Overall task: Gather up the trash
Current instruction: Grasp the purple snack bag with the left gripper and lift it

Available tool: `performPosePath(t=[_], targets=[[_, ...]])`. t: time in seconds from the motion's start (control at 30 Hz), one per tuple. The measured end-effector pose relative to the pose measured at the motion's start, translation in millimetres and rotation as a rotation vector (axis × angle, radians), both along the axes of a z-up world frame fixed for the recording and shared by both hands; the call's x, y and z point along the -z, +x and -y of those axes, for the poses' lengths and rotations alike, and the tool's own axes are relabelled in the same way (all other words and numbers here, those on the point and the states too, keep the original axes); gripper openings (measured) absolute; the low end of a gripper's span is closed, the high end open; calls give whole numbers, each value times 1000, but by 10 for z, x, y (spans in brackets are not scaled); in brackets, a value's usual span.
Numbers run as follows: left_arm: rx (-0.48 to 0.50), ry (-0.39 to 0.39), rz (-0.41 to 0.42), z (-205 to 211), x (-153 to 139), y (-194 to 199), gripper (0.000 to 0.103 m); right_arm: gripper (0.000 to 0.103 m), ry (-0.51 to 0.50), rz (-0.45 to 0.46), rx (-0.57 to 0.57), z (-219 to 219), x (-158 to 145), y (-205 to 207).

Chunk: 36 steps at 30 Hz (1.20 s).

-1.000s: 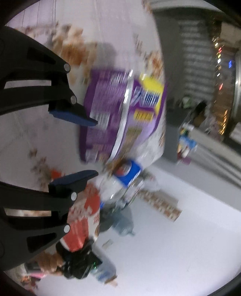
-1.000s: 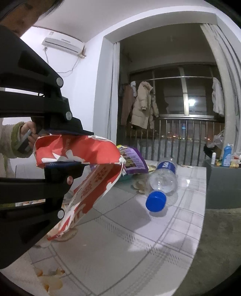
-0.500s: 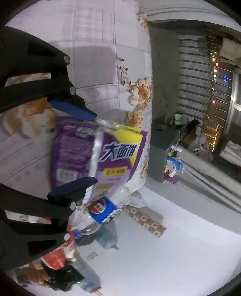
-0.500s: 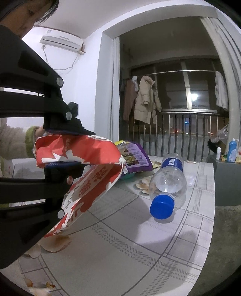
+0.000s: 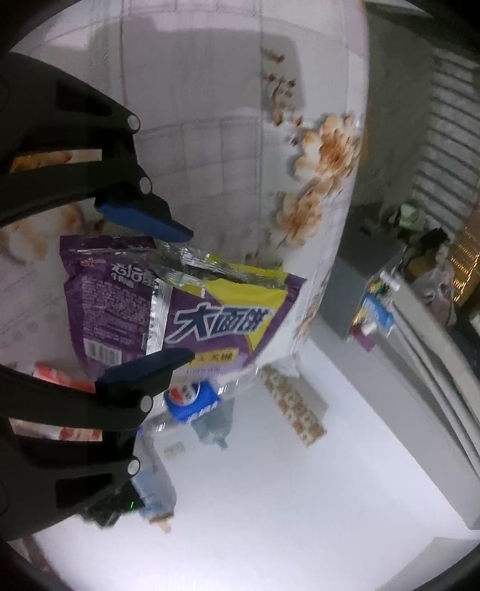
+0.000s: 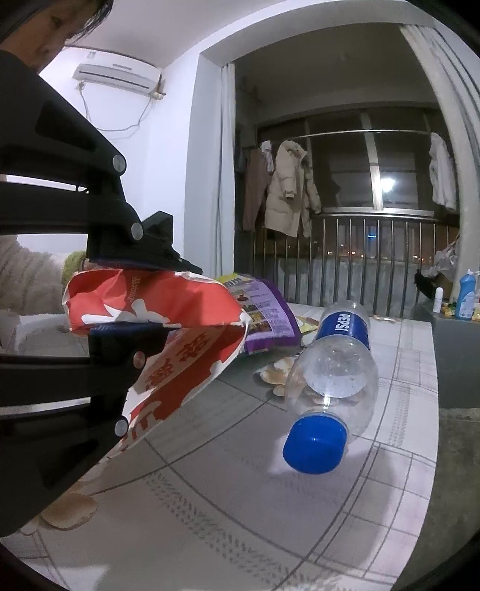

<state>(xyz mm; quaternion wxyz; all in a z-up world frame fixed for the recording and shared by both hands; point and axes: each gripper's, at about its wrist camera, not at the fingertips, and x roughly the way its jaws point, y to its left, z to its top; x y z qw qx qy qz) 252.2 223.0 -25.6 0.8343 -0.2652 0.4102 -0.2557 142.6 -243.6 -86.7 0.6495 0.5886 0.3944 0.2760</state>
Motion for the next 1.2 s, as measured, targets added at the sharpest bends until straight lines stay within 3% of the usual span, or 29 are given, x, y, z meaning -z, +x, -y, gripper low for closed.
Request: performPosePath(t=[0.17, 0.33, 0.43, 0.6, 0.7, 0.9, 1.13, 1.2], targets=[[38, -123, 3, -20, -49, -207, 55, 23, -6, -12, 0, -30, 22, -1], [140, -266, 5, 52, -84, -403, 54, 23, -13, -21, 6, -12, 40, 9], [118, -185, 16, 117, -76, -470, 54, 23, -15, -23, 11, -23, 15, 2], [-30, -46, 55, 8, -38, -451, 55, 23, -20, -20, 11, -55, -14, 3], [-65, -77, -7, -92, 99, -294, 59, 23, -20, -20, 13, -60, 6, 13], [-26, -194, -164, -179, 388, -44, 59, 23, -22, -25, 10, -87, 32, 40], [110, -328, -141, -126, 313, -261, 57, 23, -21, -26, 8, -86, 31, 53], [145, -368, -122, -116, 263, -349, 53, 23, -23, -26, 8, -93, 29, 52]])
